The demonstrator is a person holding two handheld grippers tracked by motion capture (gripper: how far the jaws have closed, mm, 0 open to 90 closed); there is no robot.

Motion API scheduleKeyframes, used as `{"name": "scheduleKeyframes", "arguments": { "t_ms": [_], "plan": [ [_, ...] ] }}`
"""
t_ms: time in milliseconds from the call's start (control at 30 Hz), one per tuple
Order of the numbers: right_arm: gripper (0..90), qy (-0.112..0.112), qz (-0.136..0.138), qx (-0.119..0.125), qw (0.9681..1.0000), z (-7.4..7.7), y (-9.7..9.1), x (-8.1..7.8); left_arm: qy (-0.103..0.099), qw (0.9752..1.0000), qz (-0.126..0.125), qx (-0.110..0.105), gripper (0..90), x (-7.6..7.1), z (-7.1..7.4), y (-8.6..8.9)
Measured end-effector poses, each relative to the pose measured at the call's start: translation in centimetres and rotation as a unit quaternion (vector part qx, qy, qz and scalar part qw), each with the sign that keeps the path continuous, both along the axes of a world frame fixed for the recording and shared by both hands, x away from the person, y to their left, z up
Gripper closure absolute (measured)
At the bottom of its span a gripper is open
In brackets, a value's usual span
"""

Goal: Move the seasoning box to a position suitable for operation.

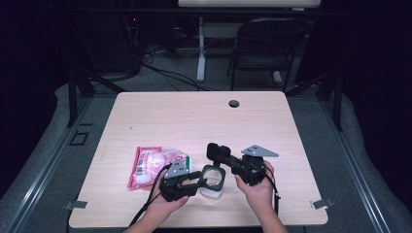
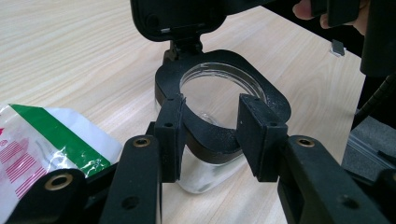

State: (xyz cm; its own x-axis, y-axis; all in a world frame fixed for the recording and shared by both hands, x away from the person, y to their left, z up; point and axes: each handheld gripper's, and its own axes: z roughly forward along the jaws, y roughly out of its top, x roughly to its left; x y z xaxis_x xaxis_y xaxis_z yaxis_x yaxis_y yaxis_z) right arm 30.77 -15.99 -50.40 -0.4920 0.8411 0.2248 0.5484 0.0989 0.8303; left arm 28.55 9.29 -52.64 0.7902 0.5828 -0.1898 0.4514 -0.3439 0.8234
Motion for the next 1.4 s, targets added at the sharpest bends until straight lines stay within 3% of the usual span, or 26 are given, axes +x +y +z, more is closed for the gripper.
{"name": "scheduleKeyframes", "arguments": {
  "t_ms": [267, 433, 633, 833, 967, 1033, 1167, 1267, 1367, 1400],
  "plan": [
    [79.3, -0.001, 0.003, 0.007, 1.0, -0.1, 0.1, 0.2, -0.011, 0.9999, -0.002, 0.013, 61.5, -0.3, 0.4, 0.4],
    [74.9, 0.001, 0.007, 0.009, 0.9999, 0.0, -0.2, -0.1, -0.018, 0.9997, 0.016, 0.005, 60.3, -0.1, 1.0, 1.6],
    [71.0, -0.003, 0.011, 0.019, 0.9997, 0.1, -0.6, -0.9, -0.03, 0.9986, 0.043, 0.012, 54.1, 0.6, 1.5, 3.5],
    [69.4, -0.007, 0.014, 0.016, 0.9997, 0.4, -0.9, -1.5, 0.0, 0.9986, 0.048, 0.023, 48.2, 1.6, 1.5, 4.9],
    [68.7, -0.01, 0.011, 0.026, 0.9996, 0.6, -1.5, -1.8, 0.0, 0.9987, 0.044, 0.025, 45.6, 2.0, 1.7, 5.7],
    [68.5, -0.008, 0.008, 0.039, 0.9992, 0.8, -1.7, -1.9, 0.0, 0.9984, 0.054, 0.018, 45.6, 2.1, 2.0, 6.2],
    [68.2, -0.004, 0.005, 0.052, 0.9986, 0.9, -2.0, -1.7, 0.021, 0.9963, 0.077, 0.032, 46.7, 2.0, 2.2, 7.7],
    [68.1, -0.002, 0.008, 0.052, 0.9986, 0.8, -2.0, -1.5, 0.045, 0.9947, 0.092, 0.012, 53.9, 1.9, 1.8, 9.2],
    [67.9, 0.001, 0.008, 0.053, 0.9986, 0.6, -1.9, -1.4, 0.048, 0.9938, 0.1, 0.008, 52.7, 1.6, 1.4, 10.3],
    [67.7, 0.001, 0.008, 0.051, 0.9986, 0.5, -1.9, -1.4, 0.045, 0.9938, 0.102, 0.011, 47.6, 1.4, 1.3, 10.4]
  ]
}}
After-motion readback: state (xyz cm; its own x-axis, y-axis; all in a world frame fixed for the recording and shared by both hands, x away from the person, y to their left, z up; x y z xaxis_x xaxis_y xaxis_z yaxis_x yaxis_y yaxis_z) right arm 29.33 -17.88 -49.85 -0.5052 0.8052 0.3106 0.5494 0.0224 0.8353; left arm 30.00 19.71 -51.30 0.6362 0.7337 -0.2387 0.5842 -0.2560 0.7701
